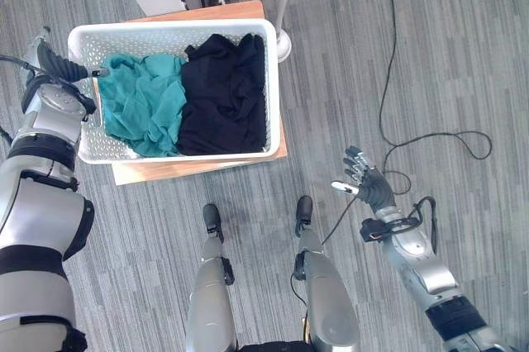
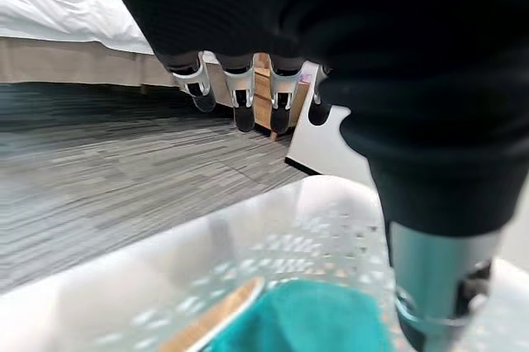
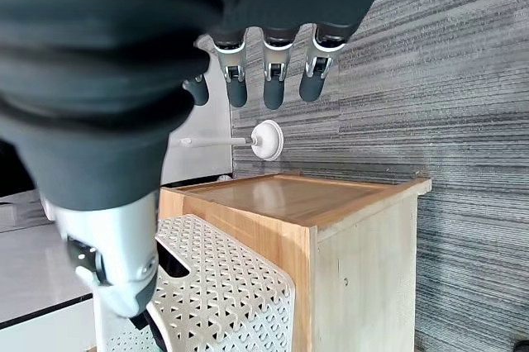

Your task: Grab the laundry basket,head to the washer,open it,put in the laundry and shut it.

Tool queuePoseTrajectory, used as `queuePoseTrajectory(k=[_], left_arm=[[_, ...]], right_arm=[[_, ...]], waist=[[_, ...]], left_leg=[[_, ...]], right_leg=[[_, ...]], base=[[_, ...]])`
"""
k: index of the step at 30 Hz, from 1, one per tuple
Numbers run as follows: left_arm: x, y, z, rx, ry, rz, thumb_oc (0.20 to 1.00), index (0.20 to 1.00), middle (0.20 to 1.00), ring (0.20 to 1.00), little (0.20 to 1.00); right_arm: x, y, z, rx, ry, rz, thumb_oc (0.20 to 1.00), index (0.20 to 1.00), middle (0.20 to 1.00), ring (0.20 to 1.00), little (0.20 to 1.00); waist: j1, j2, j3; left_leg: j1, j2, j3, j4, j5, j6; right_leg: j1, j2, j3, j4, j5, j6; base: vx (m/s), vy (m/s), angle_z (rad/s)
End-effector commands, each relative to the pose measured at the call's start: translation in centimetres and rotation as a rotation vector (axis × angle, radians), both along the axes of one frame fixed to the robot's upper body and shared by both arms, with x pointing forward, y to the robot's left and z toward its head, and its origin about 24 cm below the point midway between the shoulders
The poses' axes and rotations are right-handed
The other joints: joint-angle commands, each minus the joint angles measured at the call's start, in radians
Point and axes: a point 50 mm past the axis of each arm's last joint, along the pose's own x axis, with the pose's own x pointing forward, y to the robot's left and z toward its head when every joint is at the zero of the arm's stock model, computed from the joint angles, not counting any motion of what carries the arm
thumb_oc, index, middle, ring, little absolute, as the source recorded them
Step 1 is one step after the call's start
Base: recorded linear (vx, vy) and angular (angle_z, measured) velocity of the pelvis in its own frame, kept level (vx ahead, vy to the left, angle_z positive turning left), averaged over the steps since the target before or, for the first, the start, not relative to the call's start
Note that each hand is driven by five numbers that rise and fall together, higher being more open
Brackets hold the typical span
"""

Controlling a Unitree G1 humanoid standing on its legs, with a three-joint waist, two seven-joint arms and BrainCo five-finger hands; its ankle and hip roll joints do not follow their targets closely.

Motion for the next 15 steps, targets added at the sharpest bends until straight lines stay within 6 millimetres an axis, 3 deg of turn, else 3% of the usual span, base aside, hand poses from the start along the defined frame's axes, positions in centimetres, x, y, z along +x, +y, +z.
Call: queuePoseTrajectory(k=[1,4,10,15], left_arm=[[-2.3,3.7,0.3,-0.012,0.019,0.134,1.000,1.000,1.000,1.000,1.000],[-2.4,4.0,-0.8,-0.053,0.042,0.135,1.000,1.000,1.000,1.000,1.000],[-1.5,2.7,-2.5,-0.193,0.024,0.057,1.000,1.000,1.000,1.000,1.000],[-1.2,2.3,-2.9,-0.166,0.060,0.057,1.000,1.000,1.000,1.000,1.000]], right_arm=[[-0.6,-1.7,1.6,0.017,-0.077,-0.028,1.000,1.000,1.000,1.000,1.000],[-0.6,-2.0,1.3,0.017,-0.060,-0.041,1.000,1.000,1.000,1.000,1.000],[-0.4,-1.9,0.8,0.022,-0.038,-0.053,1.000,1.000,1.000,1.000,1.000],[-0.4,-1.8,0.5,0.023,-0.023,-0.057,1.000,1.000,1.000,1.000,1.000]], waist=[[0.001,-0.010,-0.061],[0.002,-0.005,-0.066],[0.002,-0.001,-0.067],[-0.001,-0.006,-0.066]], left_leg=[[-0.097,0.041,-0.078,0.134,-0.081,-0.021],[-0.093,0.040,-0.079,0.135,-0.082,-0.022],[-0.095,0.039,-0.079,0.142,-0.083,-0.024],[-0.101,0.039,-0.080,0.144,-0.082,-0.025]], right_leg=[[-0.056,-0.087,0.062,0.180,-0.151,0.076],[-0.051,-0.086,0.062,0.182,-0.155,0.072],[-0.050,-0.084,0.063,0.184,-0.156,0.069],[-0.052,-0.083,0.062,0.185,-0.155,0.068]], base=[[0.00,0.000,0.00],[0.00,0.000,0.00],[0.00,0.000,0.00],[0.00,0.000,0.00]])
